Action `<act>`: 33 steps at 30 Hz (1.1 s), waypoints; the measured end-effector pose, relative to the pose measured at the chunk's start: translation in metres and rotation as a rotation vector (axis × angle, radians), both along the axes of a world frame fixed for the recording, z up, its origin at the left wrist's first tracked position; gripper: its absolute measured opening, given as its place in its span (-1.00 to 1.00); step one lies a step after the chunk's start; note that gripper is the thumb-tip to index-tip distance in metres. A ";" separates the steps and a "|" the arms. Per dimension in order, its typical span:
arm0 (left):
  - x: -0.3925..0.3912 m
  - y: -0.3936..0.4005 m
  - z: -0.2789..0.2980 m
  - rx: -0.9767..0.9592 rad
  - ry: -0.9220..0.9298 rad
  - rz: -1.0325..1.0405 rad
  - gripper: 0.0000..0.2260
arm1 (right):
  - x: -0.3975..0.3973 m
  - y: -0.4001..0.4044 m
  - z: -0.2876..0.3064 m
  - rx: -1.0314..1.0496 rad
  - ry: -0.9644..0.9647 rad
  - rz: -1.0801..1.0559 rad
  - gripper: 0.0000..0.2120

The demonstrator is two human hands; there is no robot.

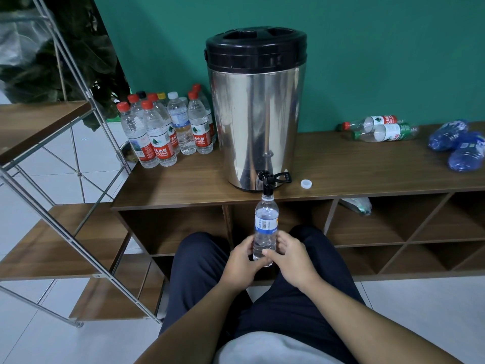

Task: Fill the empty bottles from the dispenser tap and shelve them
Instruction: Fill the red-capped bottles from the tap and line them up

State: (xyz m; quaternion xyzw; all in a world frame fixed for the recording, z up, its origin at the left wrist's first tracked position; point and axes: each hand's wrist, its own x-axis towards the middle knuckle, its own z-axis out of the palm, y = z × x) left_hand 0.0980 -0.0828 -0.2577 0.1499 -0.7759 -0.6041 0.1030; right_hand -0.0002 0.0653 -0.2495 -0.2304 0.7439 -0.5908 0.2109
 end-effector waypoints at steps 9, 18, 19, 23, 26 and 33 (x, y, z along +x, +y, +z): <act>0.000 0.000 0.000 0.005 0.003 -0.002 -0.56 | 0.001 0.000 0.001 0.008 0.013 0.000 -0.55; 0.000 0.000 0.000 0.007 0.009 -0.003 -0.57 | 0.001 0.001 0.001 0.010 0.037 0.004 -0.55; 0.000 0.000 0.000 0.006 0.008 -0.004 -0.57 | 0.000 0.001 0.000 0.011 0.037 0.005 -0.56; 0.000 0.000 0.001 0.005 0.001 -0.007 -0.56 | 0.000 0.001 0.000 0.016 0.042 0.005 -0.55; 0.001 0.000 0.002 0.001 -0.002 -0.010 -0.56 | 0.000 0.001 -0.001 0.015 0.043 0.006 -0.55; 0.002 0.000 0.004 -0.004 0.004 -0.010 -0.57 | 0.000 0.001 -0.001 0.017 0.049 -0.001 -0.54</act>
